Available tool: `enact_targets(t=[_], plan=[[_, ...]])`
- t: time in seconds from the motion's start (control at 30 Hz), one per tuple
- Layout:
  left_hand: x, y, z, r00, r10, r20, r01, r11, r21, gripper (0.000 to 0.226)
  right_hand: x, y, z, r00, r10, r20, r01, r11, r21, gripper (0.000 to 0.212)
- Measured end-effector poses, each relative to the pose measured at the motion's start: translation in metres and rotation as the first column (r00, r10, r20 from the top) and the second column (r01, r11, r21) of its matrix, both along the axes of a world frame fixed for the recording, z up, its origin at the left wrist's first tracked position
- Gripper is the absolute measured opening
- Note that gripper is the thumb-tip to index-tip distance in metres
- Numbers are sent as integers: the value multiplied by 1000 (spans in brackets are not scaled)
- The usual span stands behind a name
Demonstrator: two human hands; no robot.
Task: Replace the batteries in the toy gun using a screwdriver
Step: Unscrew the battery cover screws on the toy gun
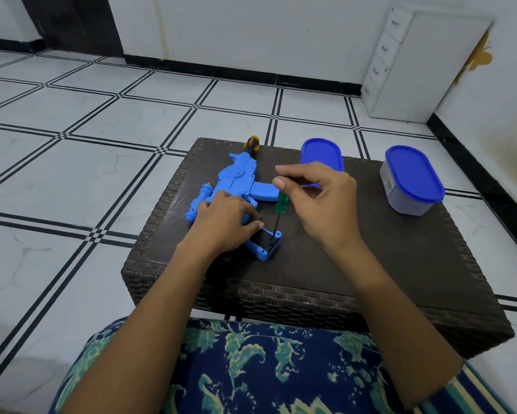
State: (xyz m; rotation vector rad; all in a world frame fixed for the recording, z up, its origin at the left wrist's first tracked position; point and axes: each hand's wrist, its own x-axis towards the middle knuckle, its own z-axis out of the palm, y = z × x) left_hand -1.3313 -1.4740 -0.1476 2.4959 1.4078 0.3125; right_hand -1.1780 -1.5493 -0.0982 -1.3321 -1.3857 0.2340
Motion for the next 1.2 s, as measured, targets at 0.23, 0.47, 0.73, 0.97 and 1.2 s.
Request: enact_targets(t=[0.23,0.47,0.73,0.97,1.2], plan=[[0,-1,-1,1000,2,12,-2,1000,-1,26,-6,-6,0,995,84,-48,-87,995,-57,18],[0,0,-1,1000,-5,0,5,1000,6,26,1,-2,2,1000,-31,-3,31,999,23,14],[1,1,-2,1000,4,4,-4,1000,15,28,-4,-7,5,998,51,-31,-53,996,-67,12],[1,2,-1,1000,2,-12,-1,1000,12,28,2,-3,5,1000,-13,-7,12,999,-34,13],[-2,1,-1,1000,-29,-5,29,999,17,41,0,-4,2,991,74,-115,-79,996,-39,12]])
